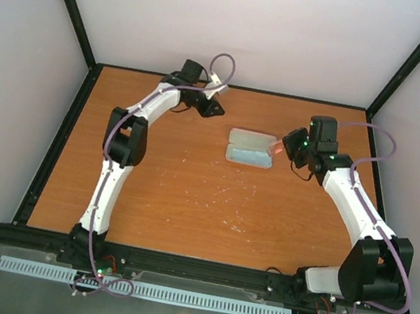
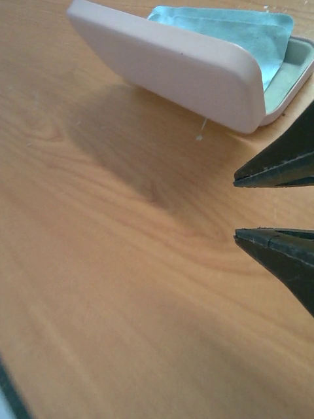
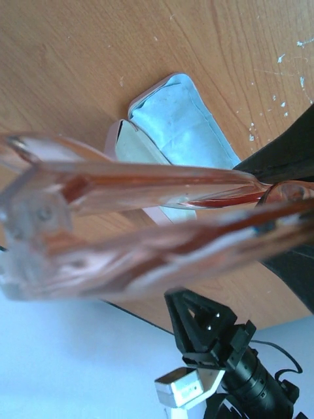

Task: Organize the sunglasses
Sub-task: Adjust the sunglasses case at the center of the board.

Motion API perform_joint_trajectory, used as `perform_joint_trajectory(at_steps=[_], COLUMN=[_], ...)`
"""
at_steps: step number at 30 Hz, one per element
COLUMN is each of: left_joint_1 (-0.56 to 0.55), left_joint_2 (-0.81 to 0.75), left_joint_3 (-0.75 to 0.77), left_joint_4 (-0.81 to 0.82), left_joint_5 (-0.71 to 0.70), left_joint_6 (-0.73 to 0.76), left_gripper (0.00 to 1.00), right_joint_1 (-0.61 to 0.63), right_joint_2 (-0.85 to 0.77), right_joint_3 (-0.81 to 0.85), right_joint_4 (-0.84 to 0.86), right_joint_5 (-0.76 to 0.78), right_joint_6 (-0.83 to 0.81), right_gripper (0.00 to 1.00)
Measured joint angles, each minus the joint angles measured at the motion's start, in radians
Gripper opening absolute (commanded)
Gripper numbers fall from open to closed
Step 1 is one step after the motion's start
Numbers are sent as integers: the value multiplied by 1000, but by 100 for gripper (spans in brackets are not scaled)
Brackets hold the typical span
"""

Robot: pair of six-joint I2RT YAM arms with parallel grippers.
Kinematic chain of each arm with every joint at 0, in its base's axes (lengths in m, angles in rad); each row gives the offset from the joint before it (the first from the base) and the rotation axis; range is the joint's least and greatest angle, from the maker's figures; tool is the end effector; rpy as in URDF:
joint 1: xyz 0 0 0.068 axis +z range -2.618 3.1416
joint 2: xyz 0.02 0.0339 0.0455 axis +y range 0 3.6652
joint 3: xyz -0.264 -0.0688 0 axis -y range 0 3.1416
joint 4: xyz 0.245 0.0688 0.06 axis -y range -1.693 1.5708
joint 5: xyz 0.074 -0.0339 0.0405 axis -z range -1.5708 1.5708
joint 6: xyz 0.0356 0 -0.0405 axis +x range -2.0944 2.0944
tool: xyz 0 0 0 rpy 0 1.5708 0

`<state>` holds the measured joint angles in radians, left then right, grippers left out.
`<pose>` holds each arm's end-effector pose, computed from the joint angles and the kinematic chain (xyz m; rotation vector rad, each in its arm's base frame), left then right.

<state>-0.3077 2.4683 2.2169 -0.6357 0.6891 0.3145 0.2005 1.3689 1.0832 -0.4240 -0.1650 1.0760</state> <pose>0.5104 -0.1859 0.1966 0.9984 2.1313 -0.8350 0.2946 0.0658 0.2896 0.9413 2.2278 0.8218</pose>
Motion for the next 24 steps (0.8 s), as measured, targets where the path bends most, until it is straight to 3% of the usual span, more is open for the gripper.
perform_joint_trajectory(at_steps=[6, 11, 24], left_joint_1=[-62, -91, -177], left_joint_2=[33, 46, 50], left_joint_3=[2, -4, -63], left_joint_4=[-77, -86, -85], left_joint_5=[-36, -55, -57], left_joint_6=[6, 4, -14], left_gripper=[23, 31, 31], right_joint_1=[-4, -4, -5], right_joint_2=[0, -2, -16], right_joint_3=[-10, -9, 2], right_joint_4=[8, 5, -14], right_joint_5=[-2, -3, -1], right_joint_6=[13, 9, -18], right_gripper=[11, 11, 10])
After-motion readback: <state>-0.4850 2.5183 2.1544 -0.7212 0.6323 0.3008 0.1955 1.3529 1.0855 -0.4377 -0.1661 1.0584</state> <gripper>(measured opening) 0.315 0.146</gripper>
